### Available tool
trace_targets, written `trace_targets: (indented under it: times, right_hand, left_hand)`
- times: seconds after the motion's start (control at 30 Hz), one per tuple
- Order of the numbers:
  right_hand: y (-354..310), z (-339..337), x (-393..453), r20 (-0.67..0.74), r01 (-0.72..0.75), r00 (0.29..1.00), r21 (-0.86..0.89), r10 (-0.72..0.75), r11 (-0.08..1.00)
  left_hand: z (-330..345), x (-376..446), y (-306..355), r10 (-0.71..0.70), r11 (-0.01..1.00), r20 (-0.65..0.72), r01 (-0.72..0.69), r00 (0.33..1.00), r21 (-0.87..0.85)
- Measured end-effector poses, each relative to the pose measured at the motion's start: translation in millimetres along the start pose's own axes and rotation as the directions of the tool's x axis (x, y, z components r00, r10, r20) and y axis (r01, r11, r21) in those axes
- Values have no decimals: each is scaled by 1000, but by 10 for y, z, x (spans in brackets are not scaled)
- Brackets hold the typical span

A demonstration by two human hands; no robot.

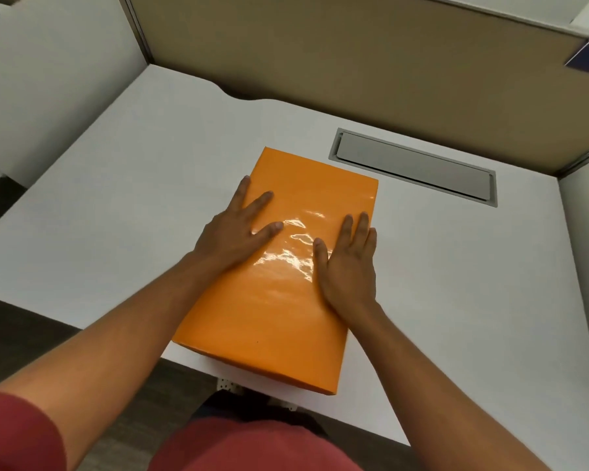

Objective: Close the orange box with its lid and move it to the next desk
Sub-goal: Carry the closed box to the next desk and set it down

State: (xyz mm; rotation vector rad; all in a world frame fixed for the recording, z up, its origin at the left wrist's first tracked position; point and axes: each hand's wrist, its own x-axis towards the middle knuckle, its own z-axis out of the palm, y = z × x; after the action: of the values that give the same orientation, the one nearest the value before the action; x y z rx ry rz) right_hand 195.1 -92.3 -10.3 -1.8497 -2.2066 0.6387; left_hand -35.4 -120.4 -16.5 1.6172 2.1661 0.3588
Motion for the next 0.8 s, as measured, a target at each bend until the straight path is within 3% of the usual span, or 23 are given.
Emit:
trace_targets:
  times: [0.17,0.3,0.4,0.47,0.53,0.57,0.63,0.8]
  right_hand:
    - [5,-4,11,25,7,1000,11,-7,1000]
    - [114,-71,-31,-32,48,999,283,-40,958]
    - [243,-67,-190,-55,-45,995,489,83,871]
    - [287,-17,-330,57,-166,985,583,164,796]
    - [283,19,-426,193,-308,951,683,243,662]
    - [271,22,-451,249,-362,931,729,267,581]
    - [238,33,-446,291,-400,914,765,283,504]
    - [-45,94,-260,301,-423,904,739,305,524]
  left_hand:
    - [-19,39,-5,-4,1000,22,4,1000,4]
    - [-115,9,-75,-20,971,30,27,999,-240]
    - [-153,-120,-181,-194,863,106,221,975,-455]
    - [-164,-224,-276,-283,688,275,394,919,-610]
    - [-167,-291,-369,-225,506,461,507,858,-697]
    - [-170,-314,-396,-178,467,520,536,836,-703]
    - [-170,-330,-428,-153,450,555,558,818,-698]
    - [-337,-198,-567,-173,424,513,534,841,-732]
